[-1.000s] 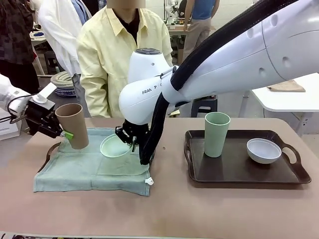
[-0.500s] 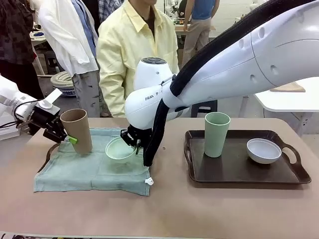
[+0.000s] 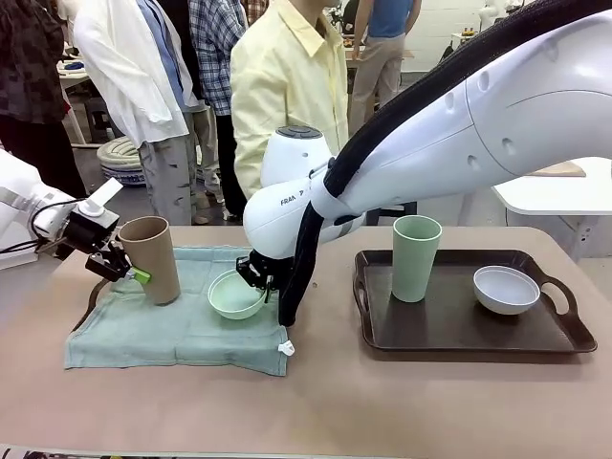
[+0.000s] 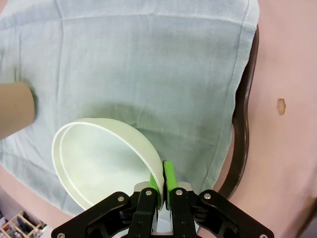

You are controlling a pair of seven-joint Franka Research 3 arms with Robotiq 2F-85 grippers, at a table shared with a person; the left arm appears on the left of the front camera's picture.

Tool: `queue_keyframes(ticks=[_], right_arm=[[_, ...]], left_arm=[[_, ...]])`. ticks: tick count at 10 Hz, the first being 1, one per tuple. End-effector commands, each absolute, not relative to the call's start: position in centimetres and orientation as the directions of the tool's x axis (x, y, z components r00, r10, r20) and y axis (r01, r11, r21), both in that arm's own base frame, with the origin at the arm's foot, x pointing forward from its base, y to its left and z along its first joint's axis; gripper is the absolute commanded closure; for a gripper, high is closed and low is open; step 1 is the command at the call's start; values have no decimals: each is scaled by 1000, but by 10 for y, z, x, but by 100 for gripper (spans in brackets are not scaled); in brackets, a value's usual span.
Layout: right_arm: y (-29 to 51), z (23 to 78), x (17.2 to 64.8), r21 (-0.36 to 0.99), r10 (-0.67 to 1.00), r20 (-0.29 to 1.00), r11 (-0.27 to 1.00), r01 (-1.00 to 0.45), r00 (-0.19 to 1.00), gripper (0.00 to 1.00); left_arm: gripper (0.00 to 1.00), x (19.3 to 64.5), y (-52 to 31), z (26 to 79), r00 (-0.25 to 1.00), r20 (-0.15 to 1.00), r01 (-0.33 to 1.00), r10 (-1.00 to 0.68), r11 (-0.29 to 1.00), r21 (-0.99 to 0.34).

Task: Set up a tray with a mat and arrange the tableware.
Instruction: Place the Picnic Bowl and Reusable plastic cup back onto the Handle tray in front of the human's position.

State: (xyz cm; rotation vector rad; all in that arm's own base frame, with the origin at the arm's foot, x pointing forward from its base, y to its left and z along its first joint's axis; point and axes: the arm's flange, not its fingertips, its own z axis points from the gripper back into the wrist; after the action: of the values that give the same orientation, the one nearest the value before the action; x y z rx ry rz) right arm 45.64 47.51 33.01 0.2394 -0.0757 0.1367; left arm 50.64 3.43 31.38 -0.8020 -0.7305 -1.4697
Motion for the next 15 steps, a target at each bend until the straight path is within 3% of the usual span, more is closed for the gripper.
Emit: queue_keyframes(ticks=[1,2,3,4,5,6,7,8,9,10,11,12,15], right_arm=[[475,329,457,254,130,88,956,-148,988,95],[474,329,458,256,132,82,955,-149,988,95],[473,329,457,267,132,72,952,-147,989,38],[471,333,456,265,131,73,953,-146,989,38],[469,338,454,253,124,70,958,-138,990,0],[467,345,452,236,123,61,963,-134,991,72],[462,356,447,206,117,57,970,-126,992,0],[454,367,442,187,103,60,976,-113,993,53],[444,380,436,177,95,72,978,-106,993,0],[435,392,431,172,89,86,980,-103,992,34],[426,405,421,158,85,81,983,-97,993,0],[417,415,414,146,84,87,985,-96,993,0],[401,442,382,122,98,115,986,-112,989,0]], left_arm=[[15,507,34,313,-44,837,996,-546,-89,-6],[15,509,34,312,-38,835,996,-549,-90,-15],[0,508,33,311,-31,832,996,-553,-90,-23],[0,508,34,312,-29,829,995,-558,-92,-26],[0,508,35,312,-19,825,996,-565,-85,-35],[0,508,37,312,6,819,994,-574,-85,-66],[0,507,40,313,18,811,993,-584,-82,-81],[0,504,45,316,36,793,990,-608,-83,-109],[0,502,51,319,68,789,985,-611,-85,-151],[0,501,57,324,83,773,981,-629,-84,-174],[0,496,64,335,104,737,979,-667,-63,-195],[0,494,67,349,107,678,978,-727,-47,-204],[0,483,74,408,68,471,997,-880,43,-63]])
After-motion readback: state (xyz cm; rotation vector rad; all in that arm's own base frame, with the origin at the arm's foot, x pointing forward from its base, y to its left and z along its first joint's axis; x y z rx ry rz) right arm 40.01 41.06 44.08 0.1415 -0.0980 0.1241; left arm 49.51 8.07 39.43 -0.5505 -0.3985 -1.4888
